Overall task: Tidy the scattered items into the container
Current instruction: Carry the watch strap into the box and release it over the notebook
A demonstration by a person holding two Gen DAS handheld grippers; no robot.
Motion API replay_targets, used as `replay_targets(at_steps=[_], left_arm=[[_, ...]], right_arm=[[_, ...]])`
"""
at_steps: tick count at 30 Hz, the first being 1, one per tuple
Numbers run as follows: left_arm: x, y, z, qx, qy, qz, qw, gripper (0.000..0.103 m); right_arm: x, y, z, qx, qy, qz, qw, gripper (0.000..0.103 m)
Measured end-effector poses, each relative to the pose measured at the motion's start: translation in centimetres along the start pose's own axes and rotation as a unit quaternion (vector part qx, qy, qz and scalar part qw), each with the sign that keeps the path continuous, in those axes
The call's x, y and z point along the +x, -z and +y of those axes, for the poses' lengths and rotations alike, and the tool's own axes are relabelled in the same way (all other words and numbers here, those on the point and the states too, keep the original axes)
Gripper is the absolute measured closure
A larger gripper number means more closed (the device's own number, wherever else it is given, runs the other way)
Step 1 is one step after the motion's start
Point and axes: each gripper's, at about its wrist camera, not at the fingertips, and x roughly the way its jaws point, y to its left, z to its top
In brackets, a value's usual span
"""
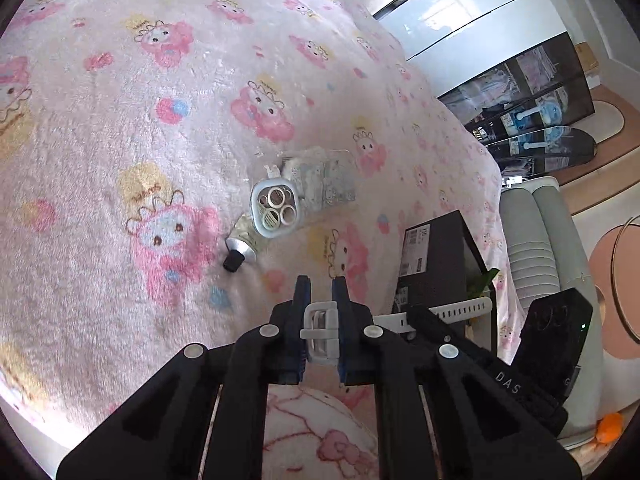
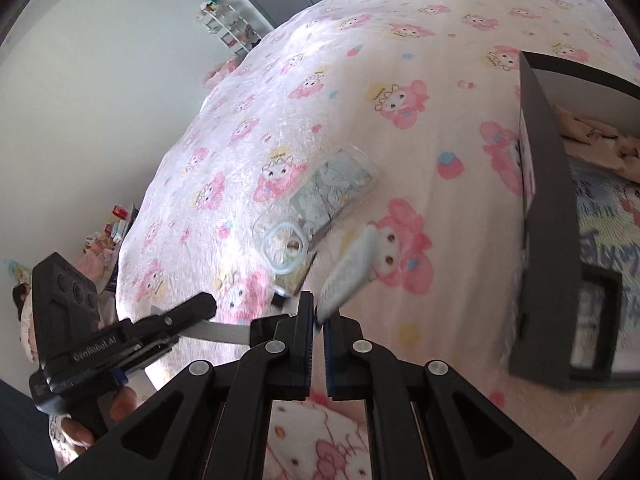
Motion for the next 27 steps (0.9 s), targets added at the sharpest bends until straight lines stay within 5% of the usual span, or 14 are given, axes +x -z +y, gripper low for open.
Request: replay_targets(at_steps=[5, 10, 20, 27], left_arm=[[-0.4, 1.1, -2.6, 0.025, -0.002, 0.009, 0.9996, 0.094], [0.1, 2.3, -7.5, 0.072, 0.013, 0.019, 0.9971, 0.094], [6.2, 6.2, -21.3, 0.182, 0.061, 0.086, 0.9776, 0.094], [13.7, 7.5, -28.4, 0.235, 0.034, 0.122, 0.9636, 0.094]], right_arm=[[-2.0, 3.9, 0.7, 0.002, -0.003, -0.016, 1.0, 0.1], [-7.0, 4.3, -0.9, 0.011, 0.0, -0.051, 0.999, 0.1], [-17.2, 5.4, -10.5, 0.068, 0.049, -0.116, 0.99, 0.1], [-19.4, 1.7, -18.2, 0.067, 0.11, -0.101, 0.987, 0.1]])
